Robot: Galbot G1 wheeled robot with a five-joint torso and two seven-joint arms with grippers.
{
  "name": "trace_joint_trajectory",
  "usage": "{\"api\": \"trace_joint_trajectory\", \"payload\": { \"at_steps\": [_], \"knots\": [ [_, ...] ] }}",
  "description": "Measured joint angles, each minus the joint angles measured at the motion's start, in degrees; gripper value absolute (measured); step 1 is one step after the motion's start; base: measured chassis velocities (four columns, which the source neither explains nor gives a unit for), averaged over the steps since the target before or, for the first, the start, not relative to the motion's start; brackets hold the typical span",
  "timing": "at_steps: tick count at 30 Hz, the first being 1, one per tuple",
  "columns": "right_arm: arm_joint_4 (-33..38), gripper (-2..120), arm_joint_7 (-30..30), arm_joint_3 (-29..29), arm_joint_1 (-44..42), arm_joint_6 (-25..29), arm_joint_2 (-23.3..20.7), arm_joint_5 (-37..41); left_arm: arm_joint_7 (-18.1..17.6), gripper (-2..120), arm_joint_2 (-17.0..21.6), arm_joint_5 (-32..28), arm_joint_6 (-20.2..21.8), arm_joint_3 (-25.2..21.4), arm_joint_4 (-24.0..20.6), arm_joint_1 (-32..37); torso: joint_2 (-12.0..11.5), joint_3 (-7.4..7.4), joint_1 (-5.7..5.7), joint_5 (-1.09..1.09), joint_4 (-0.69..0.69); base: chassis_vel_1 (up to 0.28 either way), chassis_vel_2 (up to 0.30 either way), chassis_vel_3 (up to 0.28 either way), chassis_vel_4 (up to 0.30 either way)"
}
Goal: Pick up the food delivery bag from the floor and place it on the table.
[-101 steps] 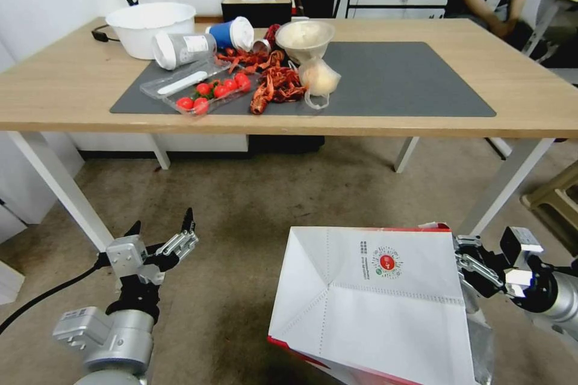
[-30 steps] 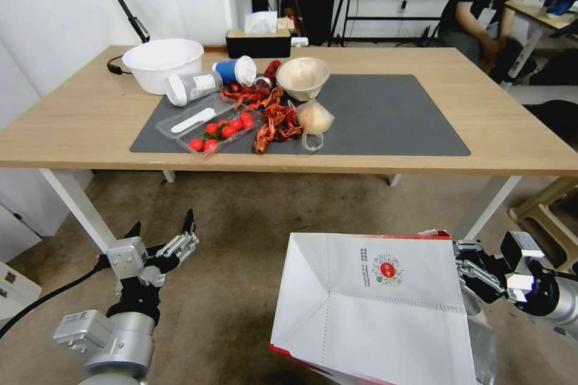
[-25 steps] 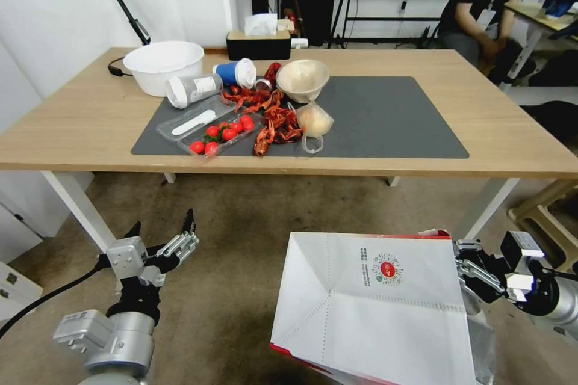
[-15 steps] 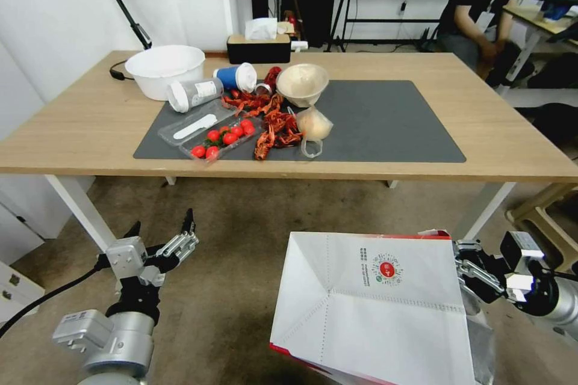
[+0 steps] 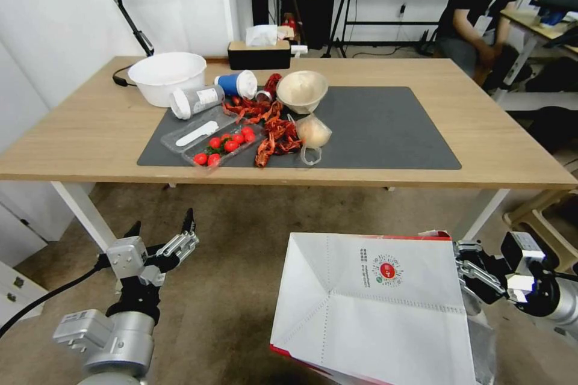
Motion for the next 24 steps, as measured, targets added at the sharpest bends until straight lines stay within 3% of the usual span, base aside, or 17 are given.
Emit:
{"api": "trace_joint_trajectory", "payload": {
  "at_steps": [7,24],
  "knots": [
    [0.0,0,0.0,0.0,0.0,0.0,0.0,0.0,0.0,100,0.0,0.0,0.0,0.0,0.0,0.0,0.3,0.21,0.13,0.0,0.0,0.0,0.0,0.0,0.0],
    [0.5,0,-0.1,0.4,-0.1,0.0,-0.5,0.2,0.1,100,0.0,0.0,-0.1,0.2,0.0,0.4,6.4,3.74,2.66,0.0,0.0,0.0,0.0,0.0,0.0]
  ]
}}
